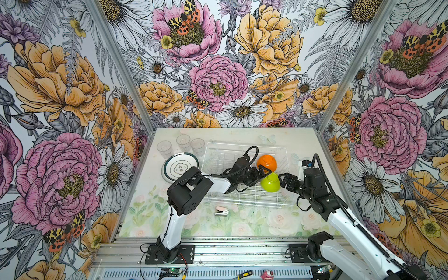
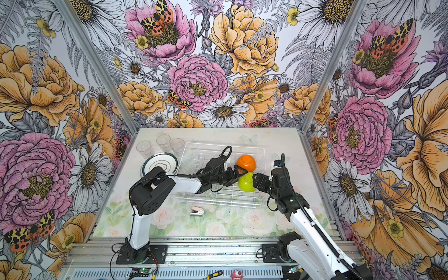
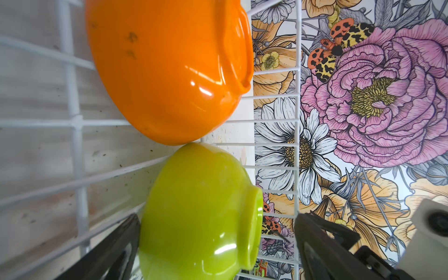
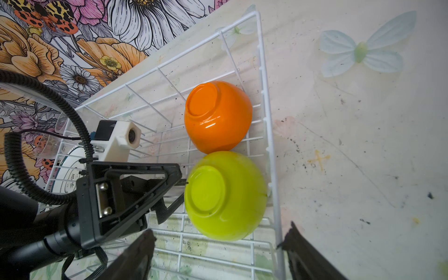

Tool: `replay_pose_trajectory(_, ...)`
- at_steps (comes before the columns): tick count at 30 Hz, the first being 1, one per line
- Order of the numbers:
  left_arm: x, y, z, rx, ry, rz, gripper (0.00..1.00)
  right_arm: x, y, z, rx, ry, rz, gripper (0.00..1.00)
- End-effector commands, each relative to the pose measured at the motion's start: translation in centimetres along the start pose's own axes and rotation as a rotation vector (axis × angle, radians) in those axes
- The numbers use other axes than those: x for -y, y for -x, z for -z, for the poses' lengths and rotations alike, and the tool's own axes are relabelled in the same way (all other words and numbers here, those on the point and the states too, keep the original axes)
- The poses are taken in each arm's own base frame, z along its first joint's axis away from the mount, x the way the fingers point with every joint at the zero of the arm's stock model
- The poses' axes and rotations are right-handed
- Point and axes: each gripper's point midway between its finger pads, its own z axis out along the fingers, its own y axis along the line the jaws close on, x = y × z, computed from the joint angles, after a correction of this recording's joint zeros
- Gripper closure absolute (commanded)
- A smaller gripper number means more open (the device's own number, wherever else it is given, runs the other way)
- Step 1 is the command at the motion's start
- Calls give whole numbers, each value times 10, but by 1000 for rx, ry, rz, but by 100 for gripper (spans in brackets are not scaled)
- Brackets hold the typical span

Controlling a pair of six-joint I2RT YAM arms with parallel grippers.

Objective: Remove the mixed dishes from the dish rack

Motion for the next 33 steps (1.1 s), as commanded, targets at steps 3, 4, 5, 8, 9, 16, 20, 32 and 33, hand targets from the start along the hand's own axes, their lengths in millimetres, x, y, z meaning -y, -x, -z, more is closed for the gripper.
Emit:
replay_pose_trajectory(3, 16, -8, 2, -32, -88, 7, 1, 2, 4, 1, 26, -6, -1, 15)
replay_pose_trajectory(4, 19, -8, 3, -31, -100, 7, 1, 3, 3, 1, 24, -10, 0, 15)
replay_pose_trajectory(5, 21, -9, 4, -29, -112, 11, 1, 4, 3, 0, 23, -14, 1, 15)
replay_pose_trajectory(8, 27, -9, 4, -31, -149, 12, 1, 6, 0, -3, 11, -24, 4, 15)
replay_pose_trajectory(9, 28, -9, 4, -32, -158, 14, 1, 7, 0, -4, 10, -27, 4, 15)
replay_pose_trajectory(16, 42, -11, 6, -31, -217, 12, 3, 8, -2, -7, 1, -33, 7, 15)
replay_pose_trajectory(20, 46, -11, 5, -29, -224, 3, 10, 9, -1, -7, 4, -35, 6, 15)
replay_pose_trajectory(32, 55, -23, -15, -58, -278, 15, 53, 12, 1, -7, 15, -50, 4, 16)
replay_pose_trajectory(33, 56, -23, -15, -57, -283, 15, 55, 12, 0, -7, 13, -51, 5, 16)
